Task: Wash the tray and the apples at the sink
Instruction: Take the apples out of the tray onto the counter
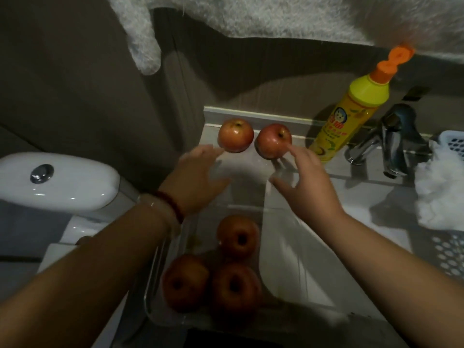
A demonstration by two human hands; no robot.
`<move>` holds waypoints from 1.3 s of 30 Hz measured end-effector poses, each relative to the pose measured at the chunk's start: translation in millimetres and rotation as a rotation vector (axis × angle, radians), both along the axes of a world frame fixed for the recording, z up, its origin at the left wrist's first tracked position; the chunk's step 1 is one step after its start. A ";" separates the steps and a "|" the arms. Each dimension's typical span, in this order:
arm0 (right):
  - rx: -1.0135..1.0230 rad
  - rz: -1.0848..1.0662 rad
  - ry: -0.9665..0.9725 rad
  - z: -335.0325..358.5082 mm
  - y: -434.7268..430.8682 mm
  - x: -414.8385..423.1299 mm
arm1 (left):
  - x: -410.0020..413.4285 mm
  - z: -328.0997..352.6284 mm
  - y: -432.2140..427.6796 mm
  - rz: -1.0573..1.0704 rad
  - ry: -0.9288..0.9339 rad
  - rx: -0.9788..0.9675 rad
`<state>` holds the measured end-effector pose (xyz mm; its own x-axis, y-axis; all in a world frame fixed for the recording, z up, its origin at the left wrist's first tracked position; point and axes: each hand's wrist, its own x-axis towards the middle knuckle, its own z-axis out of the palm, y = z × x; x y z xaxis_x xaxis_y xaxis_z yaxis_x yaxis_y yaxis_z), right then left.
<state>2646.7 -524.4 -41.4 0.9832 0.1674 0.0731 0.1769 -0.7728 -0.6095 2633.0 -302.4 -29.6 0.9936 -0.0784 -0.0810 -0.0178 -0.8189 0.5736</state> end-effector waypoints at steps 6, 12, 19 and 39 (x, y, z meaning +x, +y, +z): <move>0.110 0.145 0.199 -1.8 9.2 -99.3 | -99.9 10.6 24.3 -0.273 0.369 0.058; 0.084 0.081 0.384 -7.1 43.8 -120.9 | -135.6 -1.0 25.6 -0.384 0.444 0.239; -0.052 -0.007 0.414 -8.9 63.8 -113.3 | -139.5 1.8 20.9 -0.388 0.393 0.253; 0.057 -0.130 0.188 12.1 22.5 -2.7 | 16.6 7.7 -0.3 -0.001 0.115 0.069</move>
<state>2644.0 -501.9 -29.2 0.9935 0.0390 -0.1074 -0.0427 -0.7450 -0.6657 2649.6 -302.7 -21.8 0.9773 -0.0695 -0.2001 0.0443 -0.8567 0.5138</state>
